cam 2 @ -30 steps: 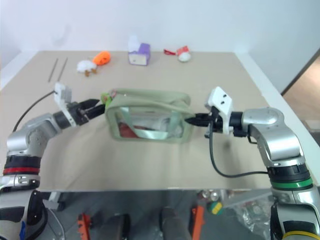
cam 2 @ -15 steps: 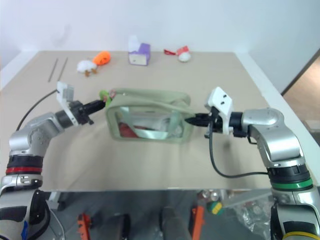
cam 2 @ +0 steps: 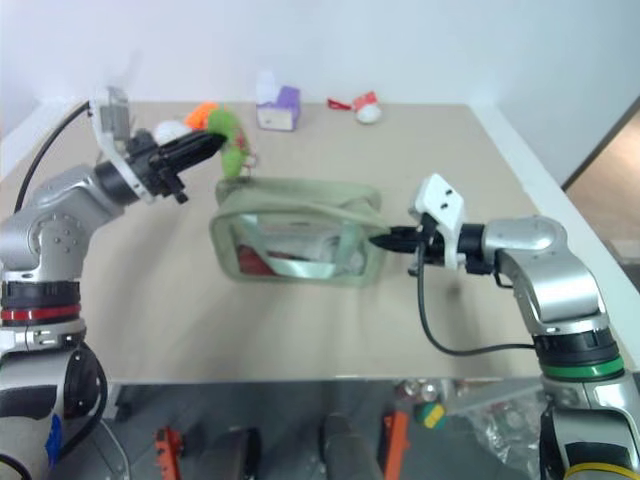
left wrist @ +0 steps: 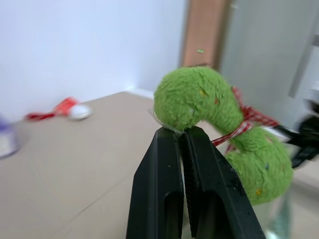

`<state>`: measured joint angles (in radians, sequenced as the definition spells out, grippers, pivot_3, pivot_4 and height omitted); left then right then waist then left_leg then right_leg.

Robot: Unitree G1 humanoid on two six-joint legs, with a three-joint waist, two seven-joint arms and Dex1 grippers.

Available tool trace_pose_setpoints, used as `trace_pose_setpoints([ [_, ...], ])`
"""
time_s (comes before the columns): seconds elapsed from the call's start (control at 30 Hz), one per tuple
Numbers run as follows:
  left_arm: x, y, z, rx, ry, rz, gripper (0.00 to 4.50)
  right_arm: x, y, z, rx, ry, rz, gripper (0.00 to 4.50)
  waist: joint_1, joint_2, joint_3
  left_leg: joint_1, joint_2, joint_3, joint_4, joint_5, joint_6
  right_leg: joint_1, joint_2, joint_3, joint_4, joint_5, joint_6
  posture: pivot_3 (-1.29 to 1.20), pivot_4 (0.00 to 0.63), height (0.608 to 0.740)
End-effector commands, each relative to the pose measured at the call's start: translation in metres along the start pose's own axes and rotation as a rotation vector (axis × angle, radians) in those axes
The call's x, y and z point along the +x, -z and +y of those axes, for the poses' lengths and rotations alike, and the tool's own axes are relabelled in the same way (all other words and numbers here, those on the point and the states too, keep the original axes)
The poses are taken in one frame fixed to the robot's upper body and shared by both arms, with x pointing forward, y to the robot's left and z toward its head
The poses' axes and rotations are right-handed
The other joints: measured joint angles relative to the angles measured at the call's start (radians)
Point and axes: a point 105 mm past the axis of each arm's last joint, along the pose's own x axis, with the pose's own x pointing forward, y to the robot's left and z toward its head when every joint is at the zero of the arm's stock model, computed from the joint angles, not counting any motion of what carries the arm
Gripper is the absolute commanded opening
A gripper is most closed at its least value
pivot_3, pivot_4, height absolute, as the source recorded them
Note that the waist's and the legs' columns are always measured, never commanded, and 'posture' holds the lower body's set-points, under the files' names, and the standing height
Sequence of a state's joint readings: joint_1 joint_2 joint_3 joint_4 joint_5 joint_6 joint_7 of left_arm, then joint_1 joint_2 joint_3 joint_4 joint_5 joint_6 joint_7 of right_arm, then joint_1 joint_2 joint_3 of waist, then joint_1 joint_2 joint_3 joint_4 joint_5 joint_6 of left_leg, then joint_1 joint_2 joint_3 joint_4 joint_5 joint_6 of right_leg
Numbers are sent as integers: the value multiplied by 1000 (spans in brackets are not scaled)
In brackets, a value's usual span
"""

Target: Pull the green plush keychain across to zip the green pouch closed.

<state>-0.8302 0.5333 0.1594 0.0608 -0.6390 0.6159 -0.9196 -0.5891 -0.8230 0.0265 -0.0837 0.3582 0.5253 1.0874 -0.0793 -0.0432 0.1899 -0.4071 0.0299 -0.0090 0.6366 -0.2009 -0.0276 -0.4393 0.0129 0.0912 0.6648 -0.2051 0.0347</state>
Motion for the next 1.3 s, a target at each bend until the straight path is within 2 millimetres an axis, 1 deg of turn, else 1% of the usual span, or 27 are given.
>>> trace_pose_setpoints([
  [0.03, 6, -9, -21, 47, 115, 16, 18, 0, -8, 0, -30, 1, -17, 0, 0, 0, 0, 0, 0, 0, 0, 0, 0, 0, 0, 0, 0, 0, 0, 0, 150, 740],
  [0.17, 5, 11, -19, 68, 119, 126, 18, -2, -8, 1, -30, 5, -19, 0, 0, 0, 0, 0, 0, 1, 0, 0, 0, 0, 0, 1, 0, 0, 0, 0, 150, 740],
  [0.23, 6, 17, -9, 60, 62, 153, 18, -2, -8, 1, -29, 6, -19, 0, 0, 0, 0, 0, 0, 1, 0, 0, 0, 0, 0, 1, 0, 0, 0, 0, 150, 740],
  [0.27, 7, 16, -2, 46, 27, 149, 18, -2, -8, 1, -29, 8, -19, 0, 0, 0, 0, 0, 0, 1, 0, 0, 0, 0, 0, 1, 0, 0, 0, 0, 150, 740],
  [0.3, 8, 14, 2, 31, 8, 140, 692, -2, -8, 1, -29, 9, -19, 0, 0, 0, 0, 0, 0, 1, 1, 0, 0, 0, 0, 1, 0, 0, 0, 0, 150, 740],
  [0.37, 10, 10, 7, 19, -13, 118, 1268, -2, -8, 2, -29, 9, -19, 0, 0, 0, 0, 0, 0, 1, 1, 0, 0, 0, 0, 1, 0, 1, 1, 0, 150, 740],
  [0.43, 11, 7, 9, 11, -19, 105, 2033, -2, -8, 2, -29, 10, -19, 0, 0, 0, 0, 0, 0, 1, 1, 0, 0, 0, 0, 1, 0, 1, 1, 0, 150, 740],
  [0.5, 10, 8, 9, 12, -20, 113, 2653, -2, -8, 2, -29, 11, -20, 0, 0, 0, 0, 0, 0, 1, 1, 0, 0, 0, 0, 2, 0, 1, 1, 0, 150, 740],
  [0.6, 6, 5, 2, 11, 19, 107, 3665, -2, -9, 1, -30, 12, -21, 0, 0, 0, 0, 0, 0, 2, 0, 0, 0, 0, 0, 3, 0, 1, 1, 0, 150, 740],
  [0.67, 1, -1, -3, 5, 44, 91, 4342, -1, -9, 1, -31, 12, -21, 0, -1, 0, 0, 0, 0, 2, 0, 0, 0, -1, 0, 3, 0, 1, 1, 0, 150, 740],
  [0.8, -18, -14, -10, 10, 79, 42, 4342, 0, -10, 1, -33, 7, -23, 0, -1, 0, 0, 0, 0, 3, 0, 0, 0, -1, 0, 3, 0, 1, 1, 0, 150, 740],
  [0.9, -43, -16, -9, -7, 57, 53, 4342, 1, -10, 2, -33, 4, -24, 0, -3, 0, 0, 0, 0, 3, 0, 0, 0, -1, 0, 3, 0, 1, 1, 0, 150, 740],
  [1.0, -66, -3, -8, -41, 23, 138, 4342, 2, -9, 2, -34, -1, -24, 0, -4, 0, 0, 0, 0, 3, 0, 0, 0, -1, 0, 3, 0, 0, 1, 0, 150, 740],
  [1.1, -79, 15, -18, -69, 48, 235, 4342, 3, -10, 2, -35, -4, -27, 0, -3, 0, 0, 0, 0, 3, 0, 0, 0, -1, 0, 3, 0, 0, 1, 0, 150, 740],
  [1.2, -82, 29, -20, -87, 38, 267, 4342, 3, -11, 2, -36, -8, -30, 0, -2, 0, 0, 0, 0, 3, 1, 0, 0, -1, 0, 3, 0, -1, -2, 0, 150, 740],
  [1.3, -78, 40, -20, -106, 32, 273, 4342, 4, -11, 3, -38, -10, -31, 0, -2, 0, 0, 0, 0, 3, 1, 0, 0, -1, 0, 3, 0, -2, -3, 0, 150, 740],
])
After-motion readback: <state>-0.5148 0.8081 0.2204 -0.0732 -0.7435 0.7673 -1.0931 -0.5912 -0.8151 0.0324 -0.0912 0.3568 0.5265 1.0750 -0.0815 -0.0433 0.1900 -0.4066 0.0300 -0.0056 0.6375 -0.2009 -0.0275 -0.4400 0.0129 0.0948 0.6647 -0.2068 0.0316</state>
